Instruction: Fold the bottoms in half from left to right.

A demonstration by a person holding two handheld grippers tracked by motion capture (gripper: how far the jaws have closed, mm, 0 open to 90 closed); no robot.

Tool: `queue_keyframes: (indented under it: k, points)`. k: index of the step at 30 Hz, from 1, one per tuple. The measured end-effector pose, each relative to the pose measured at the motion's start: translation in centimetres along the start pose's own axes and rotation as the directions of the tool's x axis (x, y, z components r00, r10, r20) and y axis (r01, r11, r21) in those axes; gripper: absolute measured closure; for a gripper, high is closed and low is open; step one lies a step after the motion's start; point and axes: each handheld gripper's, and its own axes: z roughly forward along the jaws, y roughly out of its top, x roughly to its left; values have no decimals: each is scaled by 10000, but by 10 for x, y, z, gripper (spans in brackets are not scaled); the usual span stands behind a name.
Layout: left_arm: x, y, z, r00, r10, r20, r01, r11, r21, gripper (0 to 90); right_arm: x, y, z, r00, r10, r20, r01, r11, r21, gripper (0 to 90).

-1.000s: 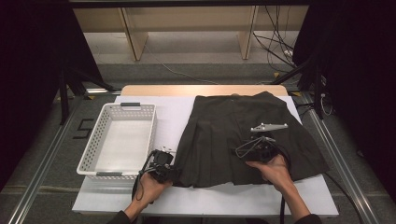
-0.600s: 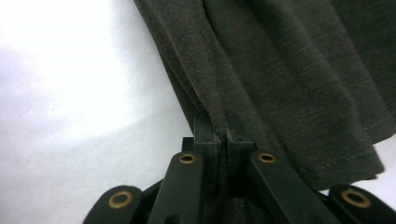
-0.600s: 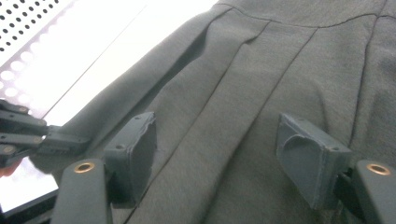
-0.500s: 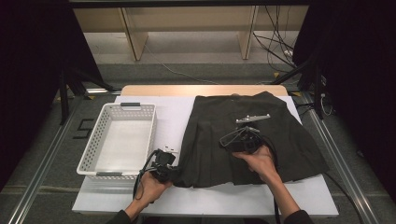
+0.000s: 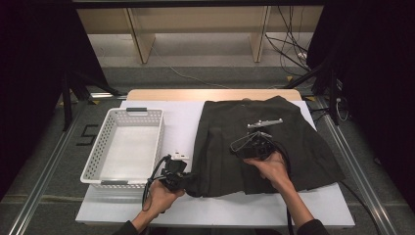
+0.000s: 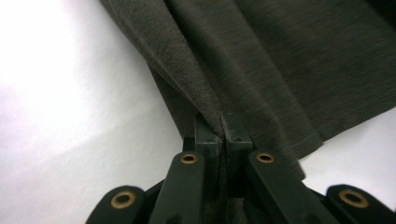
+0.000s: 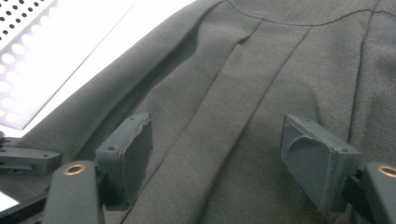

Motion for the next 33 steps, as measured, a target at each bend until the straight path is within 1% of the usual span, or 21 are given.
queue_keyframes:
  k: [3,4,5,6,8,10,11,13,16,22,24,25,26,27,29,33]
  points:
    - [-3,2,-3,9999,95,81,-94,9998,-157,869,-2,0,-1,10000,9,91,-9,10000,18,264]
    - [-4,2,-4,9998,41,177,-37,9996,-268,869,-2,1,-2,10000,55,80,-55,10000,-23,265]
    - [-4,3,-6,9997,57,253,-50,9996,-269,869,-2,1,-2,10000,30,89,-30,10000,-41,265]
    - [-6,4,-8,9997,64,243,-55,9993,-363,868,-2,3,-3,9999,-5,131,5,10000,-34,265]
    - [-8,6,-11,9995,121,278,-107,9987,-490,868,-1,8,-5,9999,-84,139,87,9998,-154,271]
    - [-11,8,-13,9994,159,321,-140,9982,-580,868,-1,15,-4,10000,-15,36,16,9998,-221,275]
    - [-12,9,-14,9992,192,354,-169,9979,-631,868,0,19,-2,10000,5,10,-5,9998,-197,275]
    - [-15,13,-16,9986,324,426,-293,9970,-720,869,2,28,3,10000,-8,-82,8,10000,31,275]
    - [-21,19,-20,9976,473,501,-427,9951,-892,869,6,42,10,9998,23,-213,-21,9999,105,277]
    - [-32,28,-21,9951,739,660,-667,9921,-1063,869,15,68,25,9984,296,-478,-277,9988,401,278]
    - [-36,30,-20,9940,819,727,-737,9913,-1092,868,15,74,31,9985,335,-430,-307,9975,643,278]
    - [-38,32,-20,9936,864,728,-781,9908,-1102,868,16,78,33,9992,291,-279,-270,9972,700,278]
    - [-40,33,-20,9933,861,773,-769,9905,-1141,868,16,81,35,9993,308,-234,-289,9966,765,277]
    - [-40,34,-20,9925,944,782,-853,9899,-1129,868,17,83,38,9991,341,-237,-320,9961,821,278]
    - [-41,37,-20,9926,873,845,-764,9893,-1241,867,18,87,42,9992,350,-191,-331,9953,907,278]
    - [-43,41,-21,9914,933,915,-810,9882,-1301,868,21,92,50,9994,339,-115,-324,9933,1112,278]
